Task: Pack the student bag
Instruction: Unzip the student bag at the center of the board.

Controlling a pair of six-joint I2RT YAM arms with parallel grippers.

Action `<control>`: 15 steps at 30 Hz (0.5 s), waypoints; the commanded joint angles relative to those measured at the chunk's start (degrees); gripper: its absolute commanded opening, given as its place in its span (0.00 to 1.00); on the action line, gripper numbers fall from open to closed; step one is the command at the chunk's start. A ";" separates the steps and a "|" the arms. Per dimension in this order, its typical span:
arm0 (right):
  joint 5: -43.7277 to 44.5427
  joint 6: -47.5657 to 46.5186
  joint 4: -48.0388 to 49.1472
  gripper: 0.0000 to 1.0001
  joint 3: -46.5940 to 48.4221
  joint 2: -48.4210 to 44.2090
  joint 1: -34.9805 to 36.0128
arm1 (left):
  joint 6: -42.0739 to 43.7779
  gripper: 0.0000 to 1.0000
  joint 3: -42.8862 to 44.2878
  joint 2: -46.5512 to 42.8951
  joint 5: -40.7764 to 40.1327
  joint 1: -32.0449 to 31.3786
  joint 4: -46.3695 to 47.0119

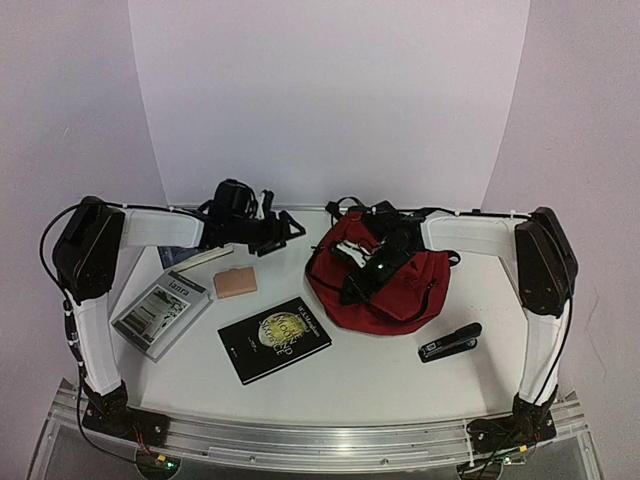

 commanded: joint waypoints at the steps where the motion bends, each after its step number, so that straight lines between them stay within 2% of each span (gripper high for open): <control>1: -1.87 -0.51 -0.86 0.52 -1.72 -1.33 0.42 | -2.32 0.77 -5.78 -2.31 -1.41 -5.19 1.82; 6: -3.76 0.88 -0.43 0.56 -2.03 0.66 0.70 | -6.48 0.71 -9.08 -2.16 -2.44 -8.31 4.50; 12: -5.49 1.92 -0.48 0.66 -2.06 -0.74 0.74 | -10.64 0.42 -12.07 1.27 -2.06 -9.40 7.64; 15: -4.97 2.36 -0.60 0.67 -2.22 -2.64 0.55 | -11.19 0.36 -14.30 1.49 -2.39 -9.40 9.16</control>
